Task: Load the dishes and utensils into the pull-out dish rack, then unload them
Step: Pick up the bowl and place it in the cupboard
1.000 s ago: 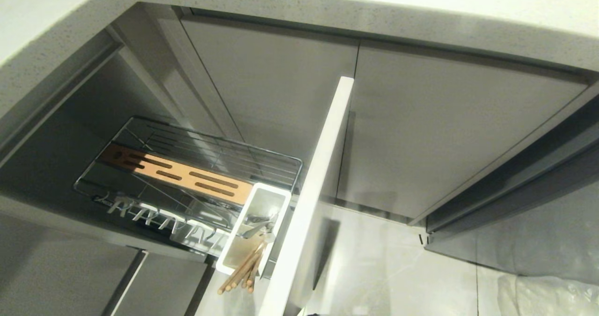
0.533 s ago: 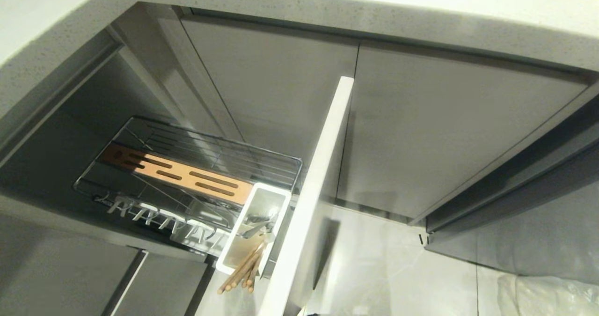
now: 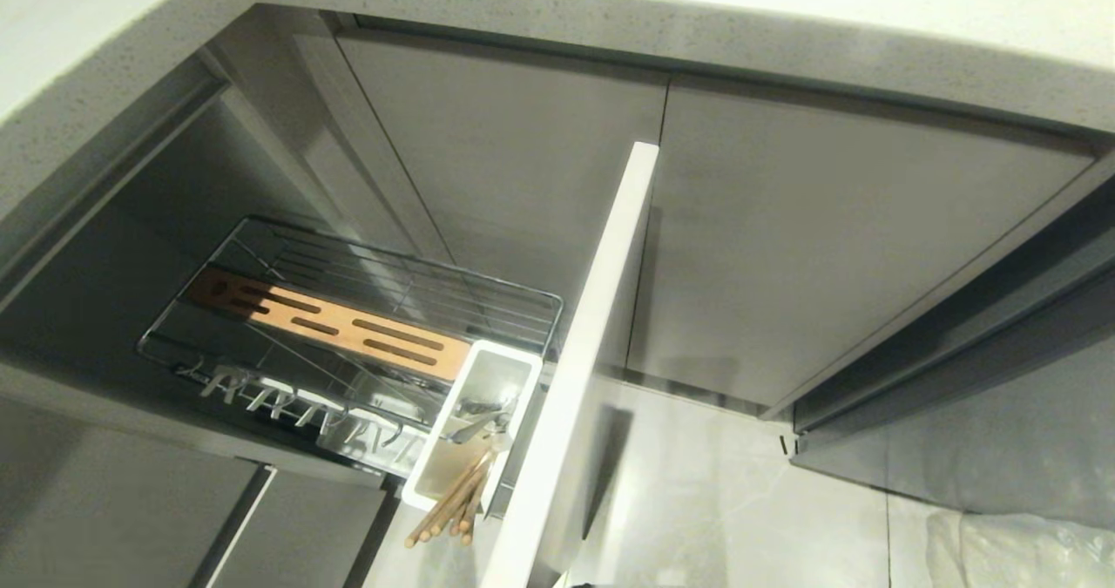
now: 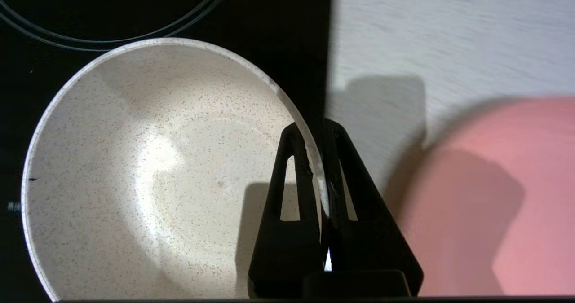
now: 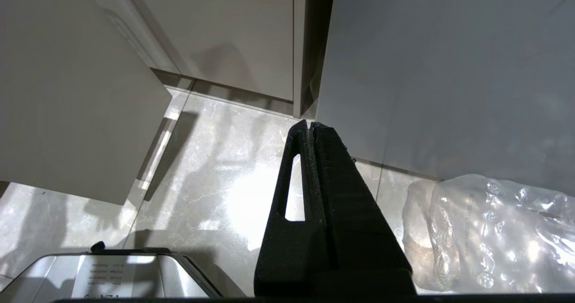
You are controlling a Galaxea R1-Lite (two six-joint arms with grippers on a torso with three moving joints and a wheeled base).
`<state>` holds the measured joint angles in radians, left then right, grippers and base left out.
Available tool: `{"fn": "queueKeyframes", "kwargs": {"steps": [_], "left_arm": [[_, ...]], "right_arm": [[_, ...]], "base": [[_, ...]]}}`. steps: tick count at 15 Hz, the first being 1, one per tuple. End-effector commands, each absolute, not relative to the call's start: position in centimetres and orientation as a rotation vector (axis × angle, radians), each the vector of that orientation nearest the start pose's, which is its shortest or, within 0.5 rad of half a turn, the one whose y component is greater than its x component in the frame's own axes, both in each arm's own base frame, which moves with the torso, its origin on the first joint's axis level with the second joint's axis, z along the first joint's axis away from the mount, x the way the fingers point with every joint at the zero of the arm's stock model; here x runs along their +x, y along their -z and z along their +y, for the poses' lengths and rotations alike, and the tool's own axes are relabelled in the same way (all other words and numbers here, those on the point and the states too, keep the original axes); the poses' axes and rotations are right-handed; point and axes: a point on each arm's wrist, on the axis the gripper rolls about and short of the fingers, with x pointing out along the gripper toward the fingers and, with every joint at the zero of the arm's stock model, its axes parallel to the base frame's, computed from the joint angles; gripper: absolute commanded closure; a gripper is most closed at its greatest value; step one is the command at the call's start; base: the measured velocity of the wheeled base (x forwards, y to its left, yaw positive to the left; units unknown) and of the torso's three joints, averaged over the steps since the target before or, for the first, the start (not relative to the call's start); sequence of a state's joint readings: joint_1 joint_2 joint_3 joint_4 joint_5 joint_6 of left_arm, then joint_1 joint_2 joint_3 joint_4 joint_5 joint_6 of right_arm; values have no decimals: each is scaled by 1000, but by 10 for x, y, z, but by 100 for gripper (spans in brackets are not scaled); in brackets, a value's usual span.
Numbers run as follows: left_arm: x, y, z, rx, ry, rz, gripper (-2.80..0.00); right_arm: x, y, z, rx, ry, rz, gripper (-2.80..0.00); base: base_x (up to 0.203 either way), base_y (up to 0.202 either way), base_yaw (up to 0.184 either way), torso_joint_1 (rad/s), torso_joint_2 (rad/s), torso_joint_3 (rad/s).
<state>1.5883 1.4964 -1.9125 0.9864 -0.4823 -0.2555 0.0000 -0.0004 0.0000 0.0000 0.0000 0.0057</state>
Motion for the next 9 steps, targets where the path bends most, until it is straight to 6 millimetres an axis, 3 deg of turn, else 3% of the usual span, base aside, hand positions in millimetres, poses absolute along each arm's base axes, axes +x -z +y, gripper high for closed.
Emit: {"fn": "queueKeyframes", "kwargs": {"steps": [1, 4, 9], "left_arm": [[10, -403, 151, -652, -1103, 117, 0], [19, -421, 86, -514, -988, 56, 0], [35, -432, 36, -473, -545, 51, 0]], "right_arm": [[-23, -75, 0, 6, 0, 0, 0], [-23, -75, 0, 6, 0, 0, 0], [-23, -75, 0, 6, 0, 0, 0]], "base": [[0, 0, 0, 0, 0, 0], [0, 0, 0, 0, 0, 0], [0, 0, 0, 0, 0, 0]]}}
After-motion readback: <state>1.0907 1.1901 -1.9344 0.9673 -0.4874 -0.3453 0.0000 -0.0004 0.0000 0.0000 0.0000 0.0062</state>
